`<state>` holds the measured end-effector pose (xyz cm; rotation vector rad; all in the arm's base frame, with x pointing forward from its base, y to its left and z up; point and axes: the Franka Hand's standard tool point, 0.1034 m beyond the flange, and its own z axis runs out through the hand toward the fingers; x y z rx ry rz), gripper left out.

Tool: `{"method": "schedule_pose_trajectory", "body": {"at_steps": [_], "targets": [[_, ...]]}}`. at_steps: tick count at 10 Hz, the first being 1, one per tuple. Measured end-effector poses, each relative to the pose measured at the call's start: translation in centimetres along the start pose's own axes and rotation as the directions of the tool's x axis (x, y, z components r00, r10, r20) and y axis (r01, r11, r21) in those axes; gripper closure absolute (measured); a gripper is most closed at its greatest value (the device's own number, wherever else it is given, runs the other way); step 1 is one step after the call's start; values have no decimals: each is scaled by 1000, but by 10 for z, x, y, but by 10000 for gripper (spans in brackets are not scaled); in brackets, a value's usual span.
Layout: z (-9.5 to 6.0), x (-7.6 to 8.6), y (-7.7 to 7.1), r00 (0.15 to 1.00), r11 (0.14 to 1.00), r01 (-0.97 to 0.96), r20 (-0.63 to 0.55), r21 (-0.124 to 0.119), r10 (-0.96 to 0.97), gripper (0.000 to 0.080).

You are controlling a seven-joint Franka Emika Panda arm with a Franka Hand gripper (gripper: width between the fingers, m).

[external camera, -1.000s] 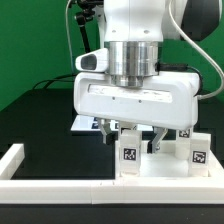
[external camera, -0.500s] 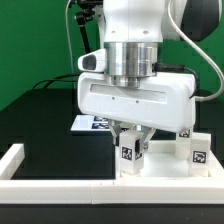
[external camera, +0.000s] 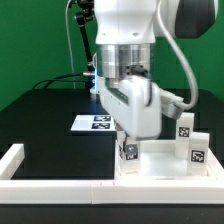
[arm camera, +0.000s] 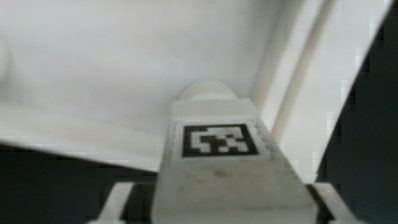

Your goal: Assemble square table

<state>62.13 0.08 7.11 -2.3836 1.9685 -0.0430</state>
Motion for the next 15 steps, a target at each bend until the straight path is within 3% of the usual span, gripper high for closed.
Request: {"method": "schedule_pose_trajectory", "body": {"at_steps": [1, 4, 7, 8, 9, 13, 15], "targets": [[0, -2, -1, 973, 973, -230, 25, 13, 230, 512], [1, -6, -4, 833, 832, -553, 29, 39, 552, 511], [1, -7, -4, 861, 860, -508, 23, 40, 508, 504], [0, -8, -3, 952, 951, -307, 3, 28, 307, 311], [0, -11, -5, 995, 995, -102, -15, 24, 102, 204], [0, -12, -5, 971, 971, 238, -26, 14, -237, 152], [-2, -7, -6, 864, 865, 502, -37, 2, -501, 150]]}}
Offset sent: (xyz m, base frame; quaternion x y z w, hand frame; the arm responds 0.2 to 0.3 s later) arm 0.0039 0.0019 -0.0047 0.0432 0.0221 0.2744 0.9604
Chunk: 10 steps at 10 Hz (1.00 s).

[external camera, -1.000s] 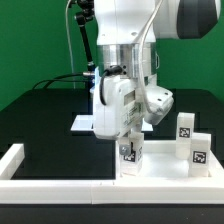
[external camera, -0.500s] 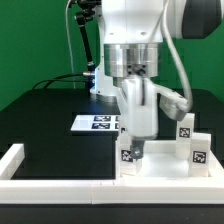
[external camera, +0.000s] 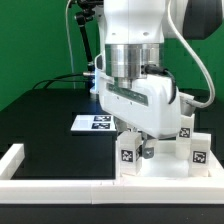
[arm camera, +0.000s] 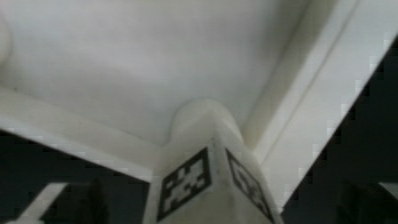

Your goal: Assemble square table

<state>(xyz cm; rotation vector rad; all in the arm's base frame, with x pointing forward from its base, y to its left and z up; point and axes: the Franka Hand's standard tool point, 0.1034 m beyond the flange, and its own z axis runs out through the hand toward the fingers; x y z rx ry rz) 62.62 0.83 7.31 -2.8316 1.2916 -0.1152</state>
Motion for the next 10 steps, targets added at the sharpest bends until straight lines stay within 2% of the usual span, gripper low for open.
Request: {"method": "schedule_pose_trajectory", "body": {"at_steps": [2, 3, 4, 6, 7, 10], "targets": [[-1, 6, 3, 983, 983, 181, -6, 2, -181, 150], [-1, 5, 2, 986, 986, 169, -6, 2, -169, 196], [-1, 6, 3, 989, 989, 150, -6, 2, -150, 196], [-1, 6, 3, 994, 994, 106, -6, 3, -106, 483], [-1, 5, 3, 1000, 1000, -5, -5, 4, 5, 509], [0, 6, 4, 980, 980, -199, -3, 2, 199, 509]]}}
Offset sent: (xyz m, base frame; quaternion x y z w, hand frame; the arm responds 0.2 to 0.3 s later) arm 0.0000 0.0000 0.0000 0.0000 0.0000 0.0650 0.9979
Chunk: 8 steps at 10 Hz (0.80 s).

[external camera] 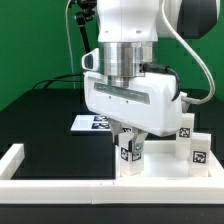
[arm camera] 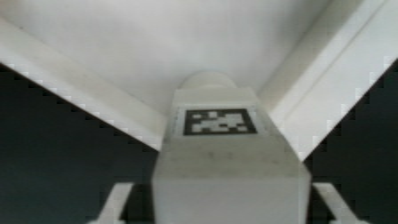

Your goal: Assemble square table

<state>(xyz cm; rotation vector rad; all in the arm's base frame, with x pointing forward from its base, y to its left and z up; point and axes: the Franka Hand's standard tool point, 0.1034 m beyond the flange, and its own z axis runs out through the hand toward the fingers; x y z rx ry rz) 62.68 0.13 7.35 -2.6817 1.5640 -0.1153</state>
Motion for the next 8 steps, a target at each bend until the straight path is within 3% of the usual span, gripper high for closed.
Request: {"method": "schedule_pose_trajectory", "body": {"at_steps": [2, 3, 6, 8], "targets": [[0, 2, 3, 969, 969, -246, 18, -3, 246, 509], [1, 1, 4, 913, 914, -407, 35, 0, 406, 509], [1, -3, 3, 633, 634, -773, 38, -3, 773, 509], [2, -4, 4, 519, 519, -854, 44, 3, 854, 509]]}}
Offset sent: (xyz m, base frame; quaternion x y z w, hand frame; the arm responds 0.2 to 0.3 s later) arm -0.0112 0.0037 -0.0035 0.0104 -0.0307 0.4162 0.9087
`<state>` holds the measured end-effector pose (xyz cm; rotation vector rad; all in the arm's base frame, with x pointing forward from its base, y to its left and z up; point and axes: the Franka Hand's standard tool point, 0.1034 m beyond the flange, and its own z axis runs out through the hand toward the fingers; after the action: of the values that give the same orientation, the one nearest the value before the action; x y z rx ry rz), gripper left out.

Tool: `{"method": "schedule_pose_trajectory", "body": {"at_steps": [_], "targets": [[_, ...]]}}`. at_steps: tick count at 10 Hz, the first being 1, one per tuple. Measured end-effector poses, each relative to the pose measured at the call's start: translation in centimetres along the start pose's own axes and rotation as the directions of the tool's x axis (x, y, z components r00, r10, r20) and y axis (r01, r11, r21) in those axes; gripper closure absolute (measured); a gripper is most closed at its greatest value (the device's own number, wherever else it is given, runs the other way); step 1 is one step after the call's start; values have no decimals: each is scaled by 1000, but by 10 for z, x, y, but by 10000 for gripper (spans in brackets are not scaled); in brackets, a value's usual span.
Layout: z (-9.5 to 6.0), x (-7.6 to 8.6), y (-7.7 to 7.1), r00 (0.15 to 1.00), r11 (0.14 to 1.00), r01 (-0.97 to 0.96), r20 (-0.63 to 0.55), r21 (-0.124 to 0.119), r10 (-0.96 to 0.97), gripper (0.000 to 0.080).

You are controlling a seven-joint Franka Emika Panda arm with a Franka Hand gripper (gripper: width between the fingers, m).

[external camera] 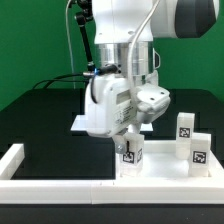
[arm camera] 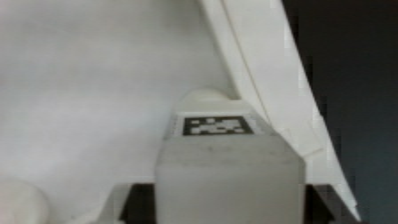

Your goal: Assemble square table

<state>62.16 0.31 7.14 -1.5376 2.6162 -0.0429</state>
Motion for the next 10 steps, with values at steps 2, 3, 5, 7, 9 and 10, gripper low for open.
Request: {"method": "schedule_pose_trajectory", "body": {"at_steps": [2, 3, 5, 7, 9, 10], "targets": [[1, 0, 0, 999, 999, 41, -2, -1, -41, 448], [1, 0, 0, 999, 999, 42, -2, -2, -42, 248], [1, -1, 3, 930, 929, 368, -3, -32, -368, 181], [1, -1, 3, 850, 850, 526, -5, -34, -526, 151], [1, -1, 3, 777, 777, 629, -2, -34, -629, 150], [1, -3, 2, 665, 665, 747, -1, -29, -747, 150]]}}
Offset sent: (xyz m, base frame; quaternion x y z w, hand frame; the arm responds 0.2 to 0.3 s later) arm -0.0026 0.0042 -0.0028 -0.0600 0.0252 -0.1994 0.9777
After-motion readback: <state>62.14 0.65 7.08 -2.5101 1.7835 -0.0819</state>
